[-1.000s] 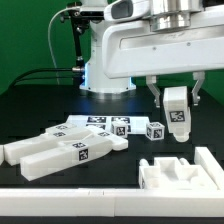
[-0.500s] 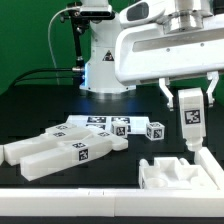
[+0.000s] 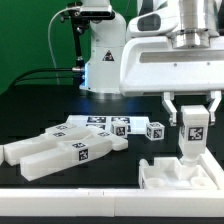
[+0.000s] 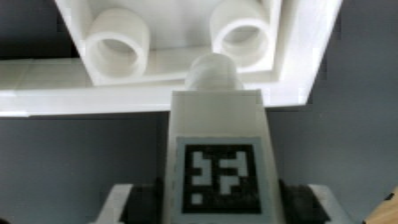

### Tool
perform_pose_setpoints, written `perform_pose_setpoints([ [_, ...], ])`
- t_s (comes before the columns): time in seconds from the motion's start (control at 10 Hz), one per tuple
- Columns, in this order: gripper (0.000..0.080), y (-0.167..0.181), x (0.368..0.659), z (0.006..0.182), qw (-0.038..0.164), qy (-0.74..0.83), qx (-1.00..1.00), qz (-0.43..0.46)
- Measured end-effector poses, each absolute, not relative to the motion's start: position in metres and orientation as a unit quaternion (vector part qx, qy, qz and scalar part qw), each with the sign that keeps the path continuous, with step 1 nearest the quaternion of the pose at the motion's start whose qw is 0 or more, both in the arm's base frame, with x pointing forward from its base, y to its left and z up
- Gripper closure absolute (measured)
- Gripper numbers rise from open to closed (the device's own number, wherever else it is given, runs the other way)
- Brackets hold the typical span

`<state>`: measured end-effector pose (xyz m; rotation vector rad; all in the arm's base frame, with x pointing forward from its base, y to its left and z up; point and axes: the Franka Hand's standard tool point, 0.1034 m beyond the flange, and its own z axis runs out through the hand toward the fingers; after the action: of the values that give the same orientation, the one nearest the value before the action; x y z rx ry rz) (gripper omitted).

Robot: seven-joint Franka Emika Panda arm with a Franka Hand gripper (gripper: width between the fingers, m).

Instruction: Assemble chair

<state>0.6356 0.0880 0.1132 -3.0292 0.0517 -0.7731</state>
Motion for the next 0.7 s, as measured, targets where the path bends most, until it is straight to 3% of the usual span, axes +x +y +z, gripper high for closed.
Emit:
perform_pose_setpoints([
  [0.3, 0.0515, 0.089, 0.635, 0.112, 0.007, 0.015, -0.969, -0.247],
  [0.5, 0.0515, 0.107, 0.631, 0.097, 0.005, -0.003, -0.965, -0.26],
  [0.7, 0.0515, 0.107, 0.631, 0.093, 0.004, -0.007, -0.965, -0.262],
])
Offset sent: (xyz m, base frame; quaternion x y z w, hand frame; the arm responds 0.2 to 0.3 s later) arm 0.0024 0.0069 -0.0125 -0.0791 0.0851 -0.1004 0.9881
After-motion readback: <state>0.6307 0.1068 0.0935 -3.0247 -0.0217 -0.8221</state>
